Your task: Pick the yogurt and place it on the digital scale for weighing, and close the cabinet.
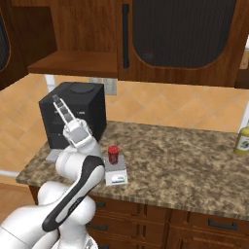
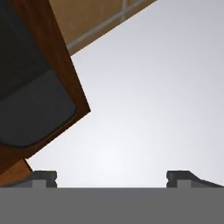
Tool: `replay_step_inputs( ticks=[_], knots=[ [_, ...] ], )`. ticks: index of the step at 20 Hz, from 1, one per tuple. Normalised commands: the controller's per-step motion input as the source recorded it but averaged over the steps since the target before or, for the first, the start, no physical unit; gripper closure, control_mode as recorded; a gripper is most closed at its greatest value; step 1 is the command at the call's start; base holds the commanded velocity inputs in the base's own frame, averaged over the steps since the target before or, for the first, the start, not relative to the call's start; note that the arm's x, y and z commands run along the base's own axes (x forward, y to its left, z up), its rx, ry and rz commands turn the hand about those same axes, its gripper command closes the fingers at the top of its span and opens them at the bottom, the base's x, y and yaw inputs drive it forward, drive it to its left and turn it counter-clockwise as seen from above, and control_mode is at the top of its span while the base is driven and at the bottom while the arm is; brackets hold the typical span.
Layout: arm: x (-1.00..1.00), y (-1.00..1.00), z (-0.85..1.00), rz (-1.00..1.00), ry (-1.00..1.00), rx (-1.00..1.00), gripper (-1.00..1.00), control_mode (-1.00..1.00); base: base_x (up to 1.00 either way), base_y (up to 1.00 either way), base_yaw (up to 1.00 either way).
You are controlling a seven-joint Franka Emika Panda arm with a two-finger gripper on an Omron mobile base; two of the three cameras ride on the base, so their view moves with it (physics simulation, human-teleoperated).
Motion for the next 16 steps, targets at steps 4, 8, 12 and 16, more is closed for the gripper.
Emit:
replay_step_inputs(
  ticks=[4, 8, 12, 16],
  knots=[
    [-0.46, 0.97, -0.48, -0.06, 0.0, 0.0, -1.0, -1.0, 0.0, 0.0, 0.0],
    [-0.49, 0.95, -0.99, -0.29, 0.06, -0.13, -1.0, -1.0, 0.0, 0.0, 0.0],
    [-0.26, 0.91, -0.89, -0.26, 0.03, -0.07, -1.0, -1.0, 0.0, 0.0, 0.0],
    [-1.0, 0.16, -0.27, -0.3, -0.2, 0.0, -1.0, -1.0, 0.0, 0.0, 0.0]
  ],
)
